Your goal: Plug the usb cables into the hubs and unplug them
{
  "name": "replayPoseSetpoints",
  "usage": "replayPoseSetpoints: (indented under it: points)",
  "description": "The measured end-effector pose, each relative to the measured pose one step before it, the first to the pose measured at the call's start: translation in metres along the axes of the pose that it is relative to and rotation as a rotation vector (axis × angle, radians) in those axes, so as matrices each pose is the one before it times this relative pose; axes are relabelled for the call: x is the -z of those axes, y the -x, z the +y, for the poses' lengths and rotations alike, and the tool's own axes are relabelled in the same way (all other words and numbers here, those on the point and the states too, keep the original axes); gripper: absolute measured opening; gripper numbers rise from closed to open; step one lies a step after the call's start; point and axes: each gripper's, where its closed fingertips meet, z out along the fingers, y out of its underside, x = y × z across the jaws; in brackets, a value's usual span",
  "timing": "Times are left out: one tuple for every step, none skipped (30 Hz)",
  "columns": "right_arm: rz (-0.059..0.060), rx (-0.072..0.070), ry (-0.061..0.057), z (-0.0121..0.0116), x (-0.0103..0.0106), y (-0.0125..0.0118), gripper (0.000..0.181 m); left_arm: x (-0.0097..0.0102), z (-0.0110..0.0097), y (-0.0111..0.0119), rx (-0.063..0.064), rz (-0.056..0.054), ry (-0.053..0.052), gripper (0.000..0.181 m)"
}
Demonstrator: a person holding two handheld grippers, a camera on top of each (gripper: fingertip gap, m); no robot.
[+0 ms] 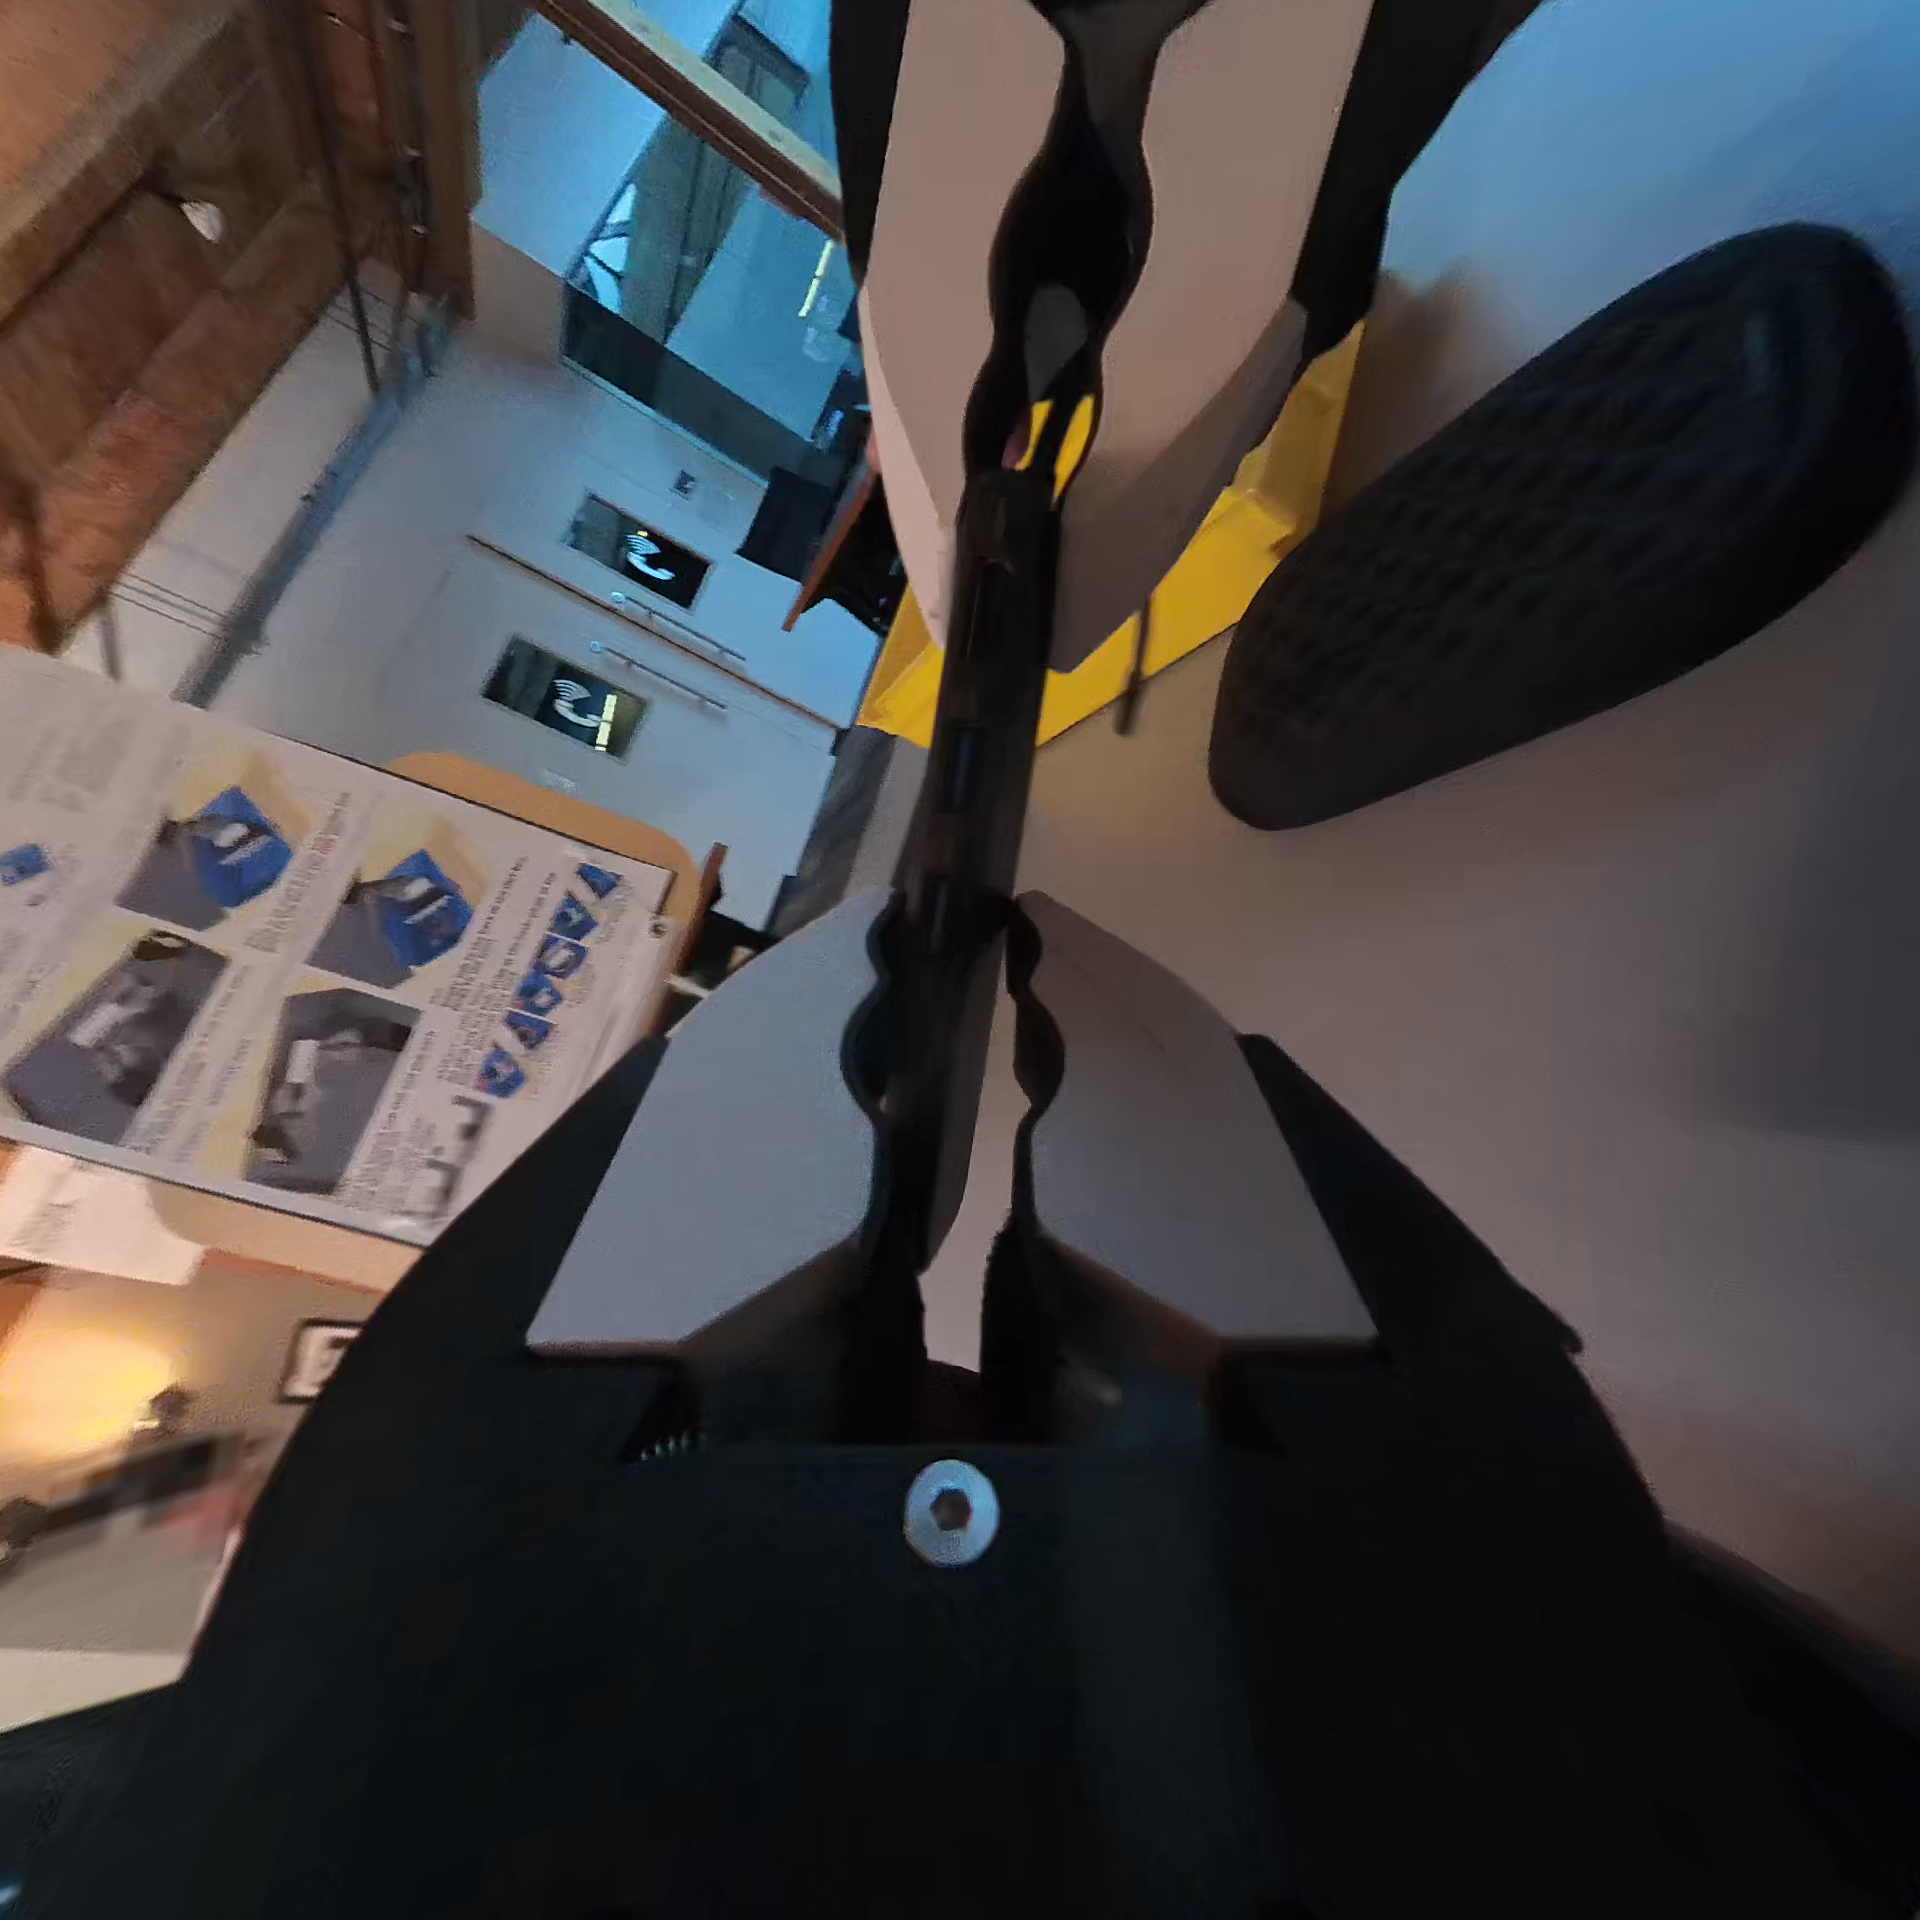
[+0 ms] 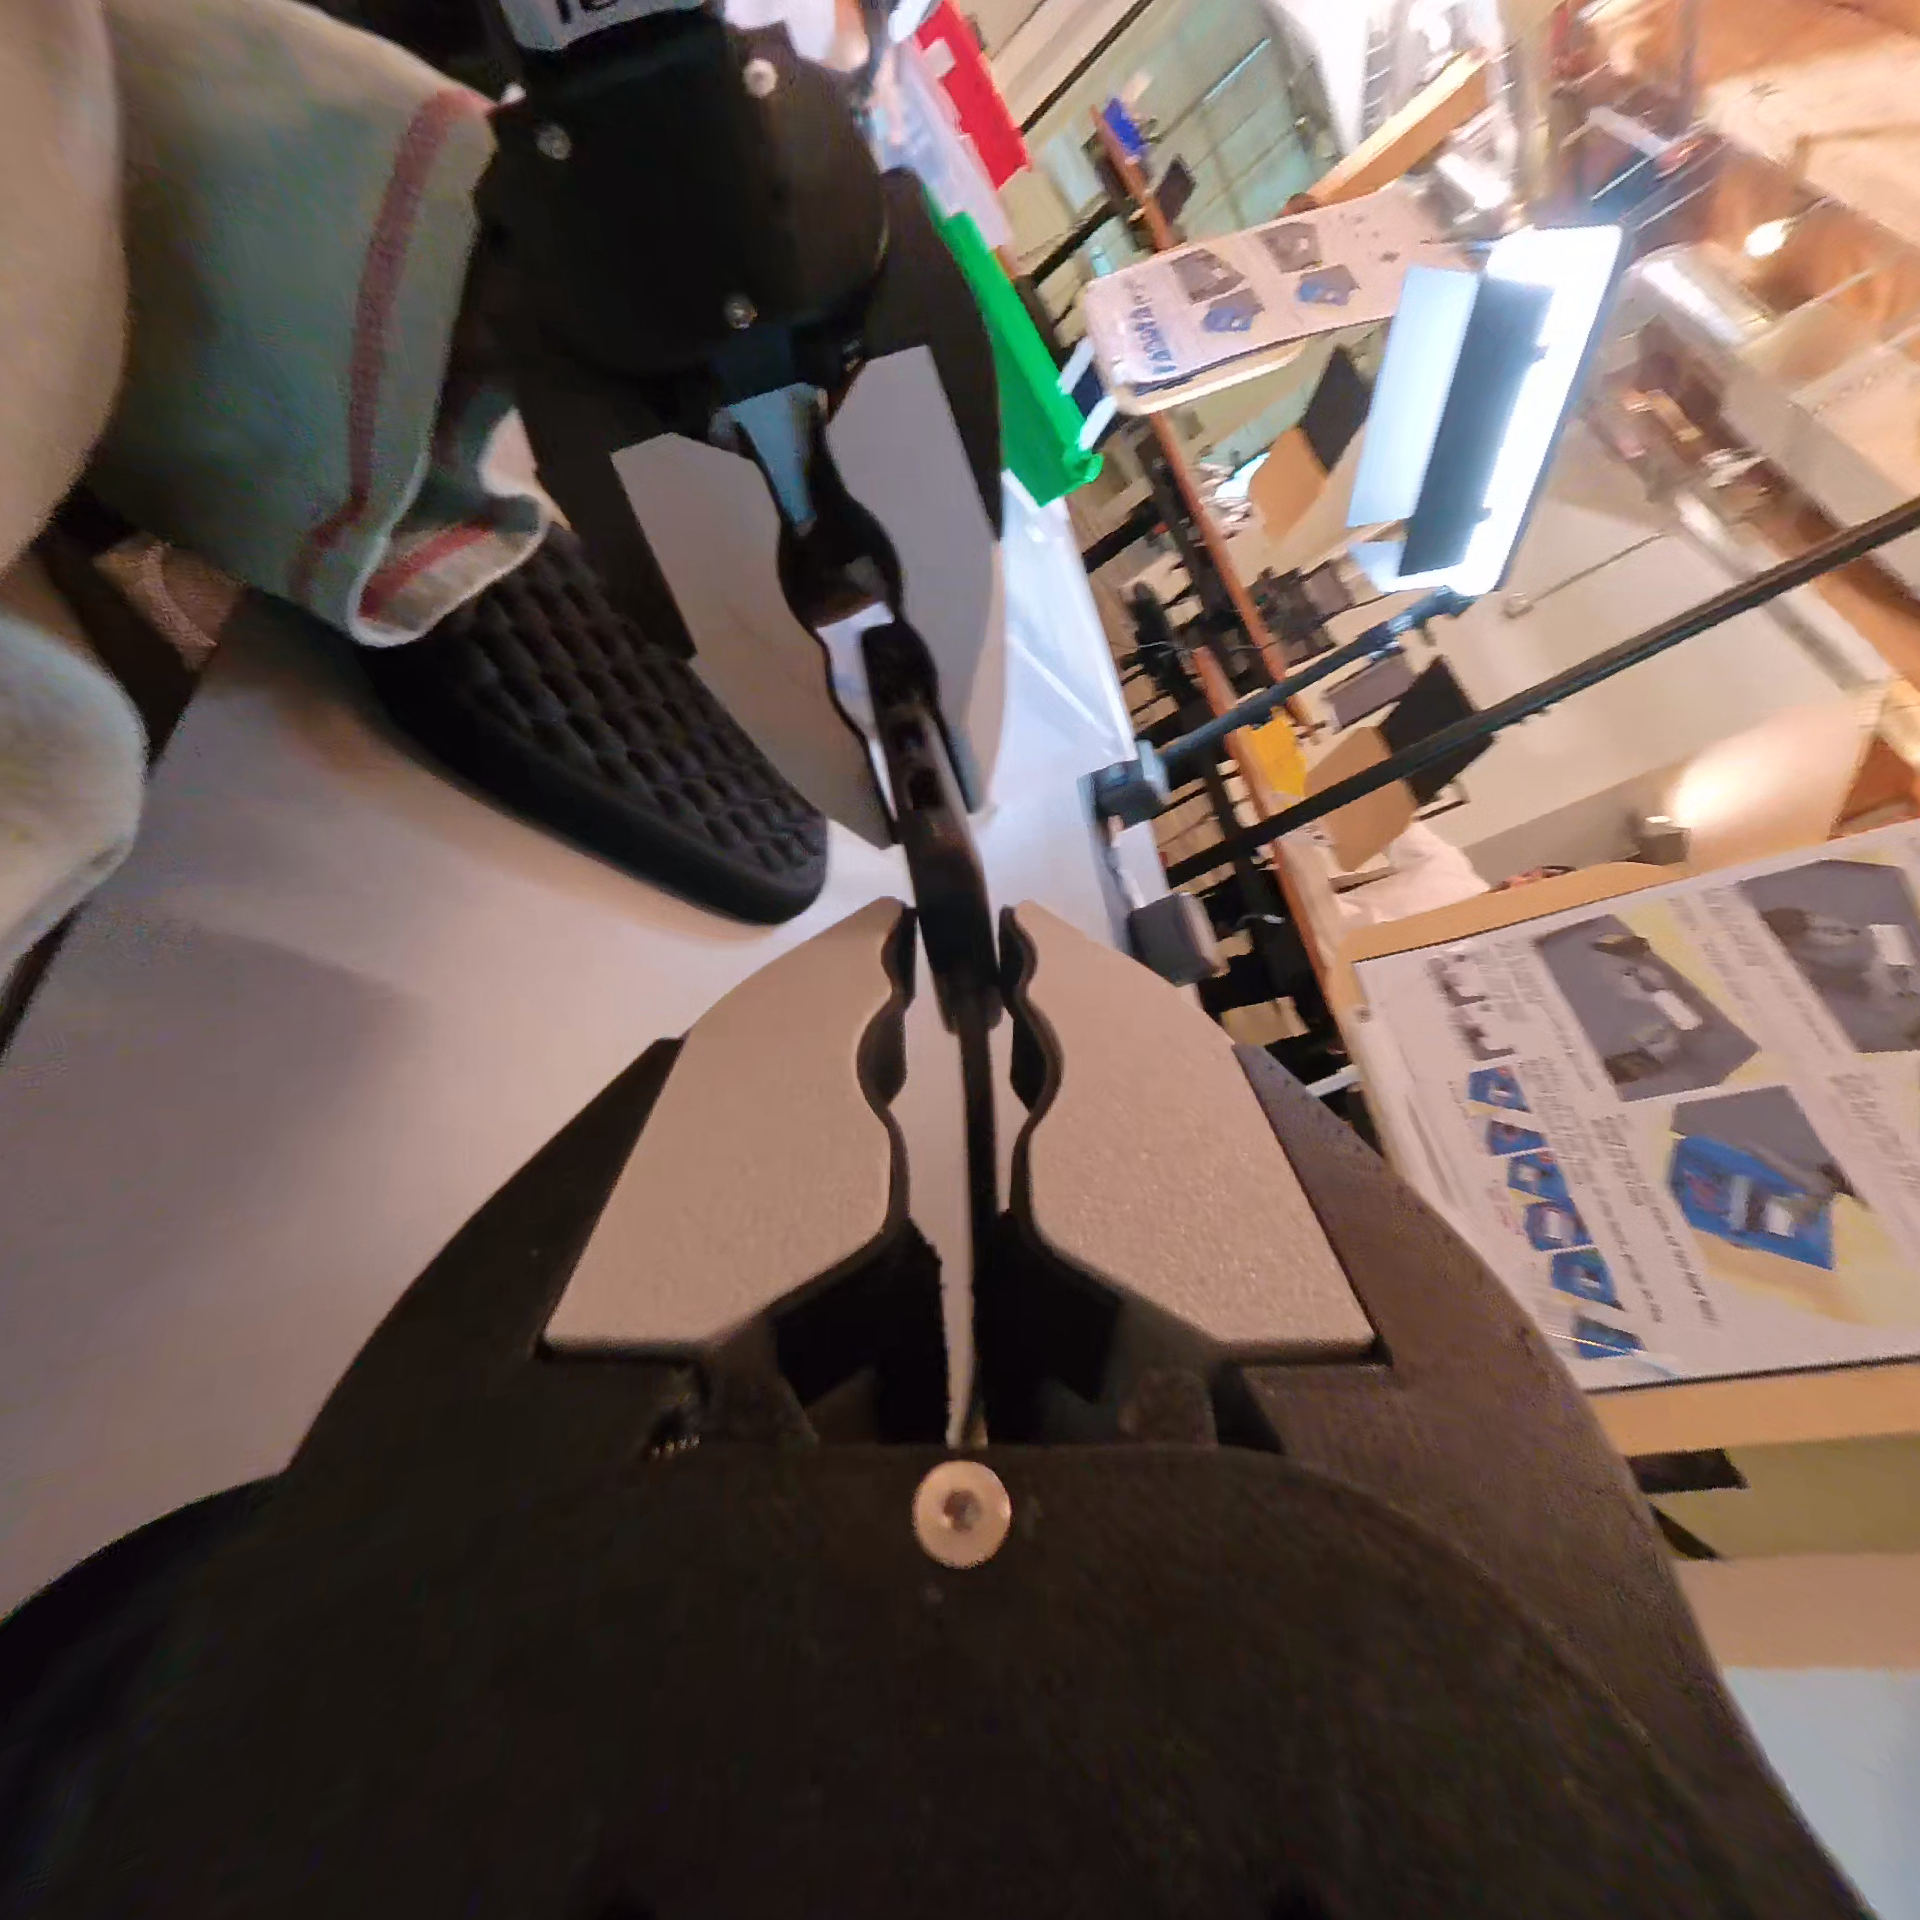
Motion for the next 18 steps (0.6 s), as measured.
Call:
replayPoseSetpoints:
  points:
    - [0.0488,0.0085,-0.0202,-0.00303,0.00073,-0.00671,0.019,0.00129,-0.00136,0.00147,0.0455,0.0056,-0.0197,0.015]
    - [0.0634,0.0038,-0.0433,-0.00616,0.00199,-0.00878,0.026,0.00185,-0.00131,0.00174,0.0412,0.0046,-0.0242,0.013]
    - [0.0586,-0.0065,-0.0581,-0.00831,0.00326,-0.0087,0.028,0.00179,0.00004,0.00287,0.0379,-0.0029,-0.0191,0.012]
    - [0.047,-0.0202,-0.063,-0.00882,0.0038,-0.0077,0.032,0.00187,-0.00012,0.0039,0.0263,-0.0152,-0.0243,0.012]
    - [0.0429,-0.0227,-0.0589,-0.00832,0.00375,-0.00733,0.038,0.00173,-0.00093,0.0042,0.0279,-0.0214,-0.0291,0.012]
    - [0.054,-0.0123,-0.05,-0.00708,0.00376,-0.00885,0.045,0.00167,-0.00152,0.00486,0.0415,-0.022,-0.0309,0.012]
    - [0.0558,-0.0048,-0.0404,-0.00575,0.00417,-0.00936,0.042,0.0015,-0.00179,0.00323,0.0489,-0.0067,-0.0333,0.012]
    - [0.0383,-0.0135,-0.0378,-0.00489,0.00428,-0.00731,0.04,0.00144,-0.00273,0.00334,0.0543,-0.0063,-0.0396,0.012]
    - [0.0081,-0.0348,-0.0438,-0.00465,0.00391,-0.00315,0.035,0.00169,-0.00397,0.00303,0.0545,-0.0056,-0.0488,0.012]
    - [-0.0327,-0.063,-0.0519,-0.00463,0.00353,0.00227,0.026,0.0017,-0.00485,0.00232,0.0591,0.0001,-0.0544,0.012]
    - [-0.0669,-0.0968,-0.0563,-0.00398,0.00289,0.0066,0.019,0.00151,-0.0055,0.00151,0.0595,0.005,-0.0557,0.012]
    - [-0.0754,-0.13,-0.0528,-0.00144,0.00137,0.00721,0.019,0.00127,-0.00562,-0.00002,0.0558,0.0117,-0.0544,0.012]
    - [-0.0601,-0.145,-0.0377,0.00262,-0.00018,0.00443,0.019,0.00041,-0.00475,-0.00175,0.0507,0.0188,-0.0459,0.012]
    - [-0.035,-0.128,-0.0146,0.00744,-0.00182,0.00098,0.023,-0.00063,-0.00345,-0.00317,0.042,0.0233,-0.0326,0.012]
    - [-0.0104,-0.0842,0.0023,0.01082,-0.00384,-0.00169,0.028,-0.00148,-0.00243,-0.00461,0.0328,0.0281,-0.0238,0.012]
    - [0.0118,-0.0304,0.0012,0.01109,-0.00573,-0.00337,0.039,-0.00234,-0.00131,-0.00545,0.0256,0.0294,-0.0168,0.012]
    - [0.0308,0.0154,-0.0154,0.00835,-0.00711,-0.00382,0.052,-0.00305,0.00011,-0.00616,0.0194,0.0313,-0.0071,0.012]
    - [0.0246,0.0315,-0.0319,0.00441,-0.00706,-0.00071,0.057,-0.00332,0.00123,-0.00585,0.0127,0.0281,0.0003,0.012]
